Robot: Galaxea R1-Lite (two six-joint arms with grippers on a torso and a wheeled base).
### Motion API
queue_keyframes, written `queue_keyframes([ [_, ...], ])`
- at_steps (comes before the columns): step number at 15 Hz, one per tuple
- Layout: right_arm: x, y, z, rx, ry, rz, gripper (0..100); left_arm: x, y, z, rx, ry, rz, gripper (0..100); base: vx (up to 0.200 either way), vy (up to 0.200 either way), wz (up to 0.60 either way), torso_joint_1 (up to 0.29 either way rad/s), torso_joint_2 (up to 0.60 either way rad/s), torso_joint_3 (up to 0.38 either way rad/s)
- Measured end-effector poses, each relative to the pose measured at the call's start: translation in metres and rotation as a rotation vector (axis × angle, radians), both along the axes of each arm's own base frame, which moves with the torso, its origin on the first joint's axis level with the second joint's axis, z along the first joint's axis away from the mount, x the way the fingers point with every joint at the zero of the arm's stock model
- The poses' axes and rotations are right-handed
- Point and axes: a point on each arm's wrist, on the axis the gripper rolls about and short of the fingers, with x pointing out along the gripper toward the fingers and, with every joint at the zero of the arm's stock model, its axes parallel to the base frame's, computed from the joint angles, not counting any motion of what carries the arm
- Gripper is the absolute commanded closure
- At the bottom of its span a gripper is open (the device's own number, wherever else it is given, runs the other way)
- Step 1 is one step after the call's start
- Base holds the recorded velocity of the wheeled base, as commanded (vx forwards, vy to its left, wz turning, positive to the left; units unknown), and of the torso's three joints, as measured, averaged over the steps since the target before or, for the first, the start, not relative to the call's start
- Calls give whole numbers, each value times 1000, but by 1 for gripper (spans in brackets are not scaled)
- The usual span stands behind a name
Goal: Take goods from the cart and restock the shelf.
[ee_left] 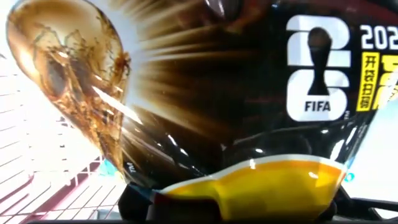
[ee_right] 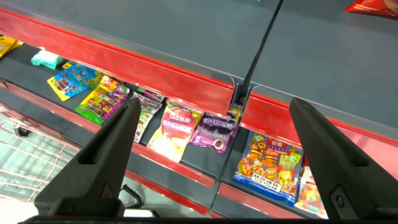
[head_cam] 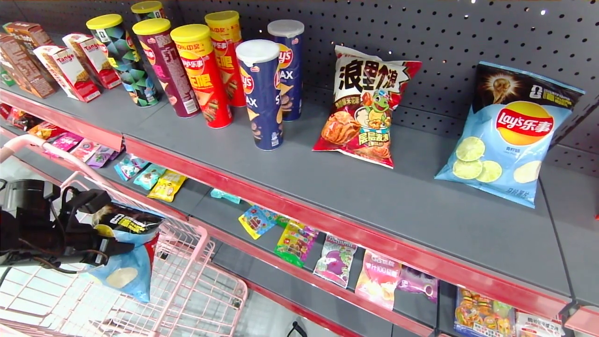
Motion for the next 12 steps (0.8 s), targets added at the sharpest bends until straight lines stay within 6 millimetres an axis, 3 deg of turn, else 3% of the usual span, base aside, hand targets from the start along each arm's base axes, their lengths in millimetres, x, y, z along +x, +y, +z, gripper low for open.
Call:
queue_keyframes([
  [8,0,0,0,0,0,0,0,-15,1,16,16,-42,24,100,0,0,0,0,0,0],
  [12,0,0,0,0,0,0,0,-39,-3,53,14,-146,86,100,0,0,0,0,0,0],
])
